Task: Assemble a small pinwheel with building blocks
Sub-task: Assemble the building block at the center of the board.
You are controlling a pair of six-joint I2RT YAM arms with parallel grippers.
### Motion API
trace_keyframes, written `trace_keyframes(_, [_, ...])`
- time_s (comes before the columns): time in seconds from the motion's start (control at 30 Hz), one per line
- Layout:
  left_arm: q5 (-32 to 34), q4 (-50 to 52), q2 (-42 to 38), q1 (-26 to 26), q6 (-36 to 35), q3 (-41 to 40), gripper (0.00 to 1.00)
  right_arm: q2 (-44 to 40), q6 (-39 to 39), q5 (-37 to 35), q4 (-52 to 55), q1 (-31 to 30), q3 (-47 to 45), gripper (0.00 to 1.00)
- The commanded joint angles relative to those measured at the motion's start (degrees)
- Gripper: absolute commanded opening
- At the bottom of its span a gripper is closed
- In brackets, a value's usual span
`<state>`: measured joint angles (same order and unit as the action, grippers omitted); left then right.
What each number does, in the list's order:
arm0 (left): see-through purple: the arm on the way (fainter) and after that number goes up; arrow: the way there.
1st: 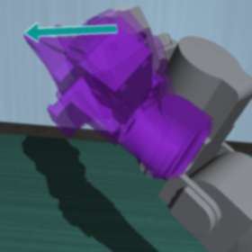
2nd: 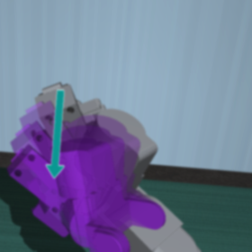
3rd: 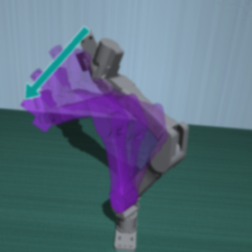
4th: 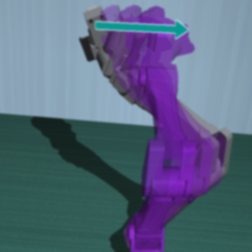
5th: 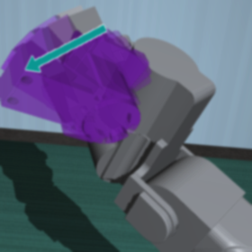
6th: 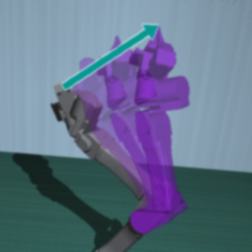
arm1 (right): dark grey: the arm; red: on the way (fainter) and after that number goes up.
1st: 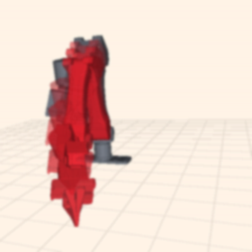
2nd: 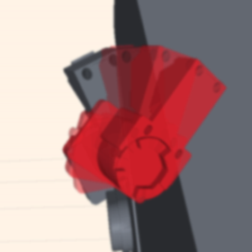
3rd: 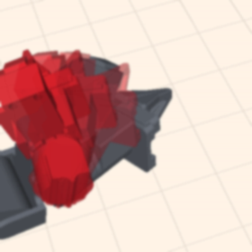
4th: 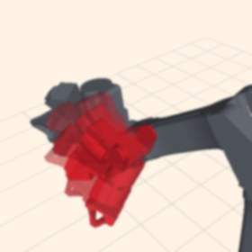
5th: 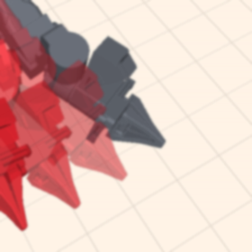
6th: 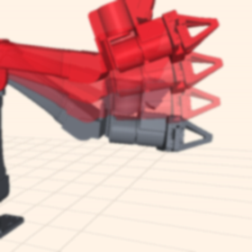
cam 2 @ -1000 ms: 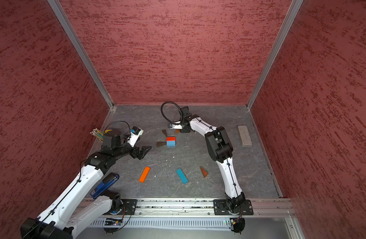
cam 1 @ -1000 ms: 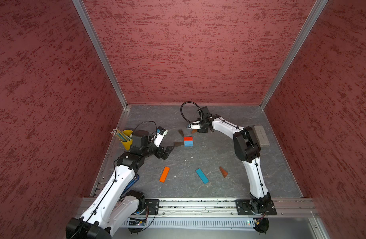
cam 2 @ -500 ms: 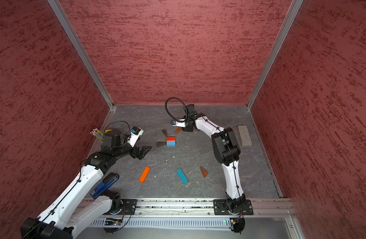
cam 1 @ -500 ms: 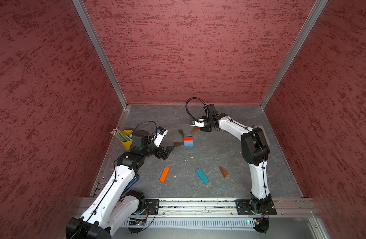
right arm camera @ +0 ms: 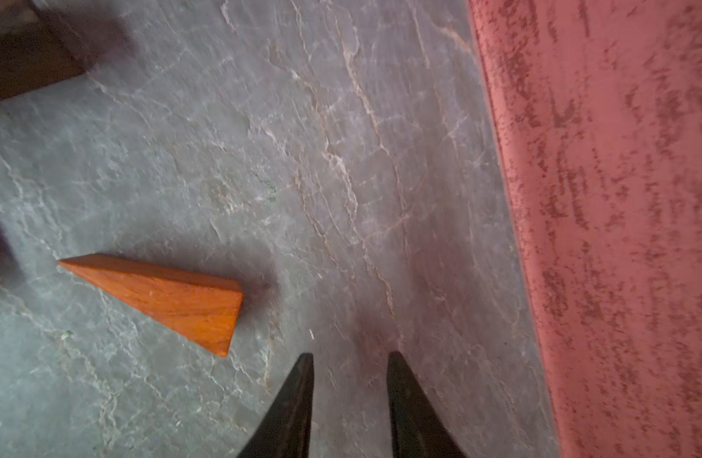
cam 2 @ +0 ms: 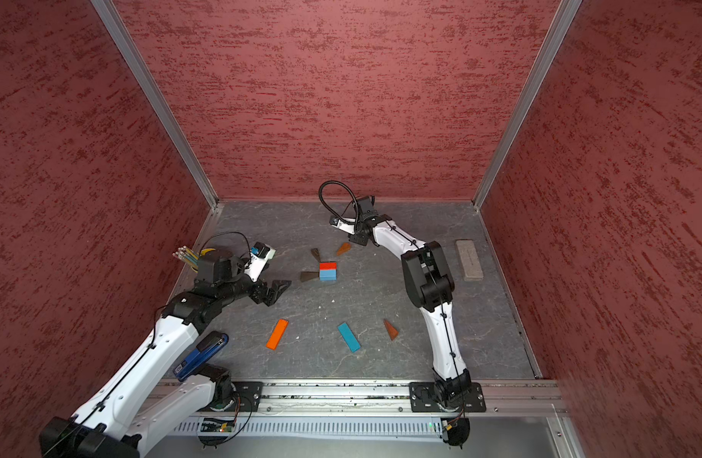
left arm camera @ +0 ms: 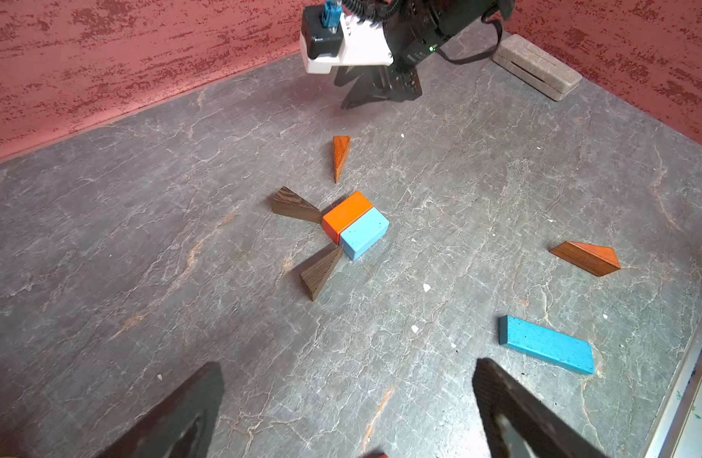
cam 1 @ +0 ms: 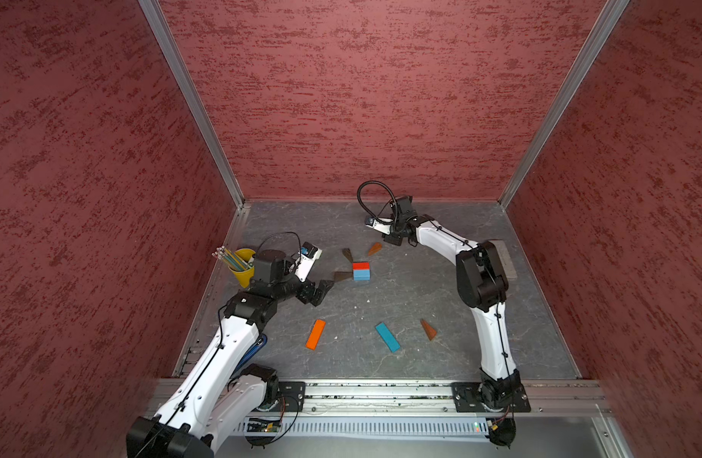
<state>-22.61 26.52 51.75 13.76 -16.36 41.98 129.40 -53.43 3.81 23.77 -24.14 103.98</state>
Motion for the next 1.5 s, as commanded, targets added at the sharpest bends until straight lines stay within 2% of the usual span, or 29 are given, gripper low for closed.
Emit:
trace_keyframes(0.0, [-1.2, -1.0, 0.1, -0.3, -0.7, -0.6, 1.0, 0.8, 2.0, -1.1, -0.5, 0.2, 1.5, 0.34])
trace_keyframes(0.57, [-1.7, -1.1, 0.4, -0.3, -0.7, -0.6, 1.0, 3.1, 4.1, 1.8, -2.4, -0.4, 1.8, 0.33])
trace_keyframes(1.47, [-2.1, -1.0, 0.3, -0.3, -0.6, -0.6, 1.0, 5.3, 2.0, 3.0, 0.3, -1.9, 3.9, 0.33])
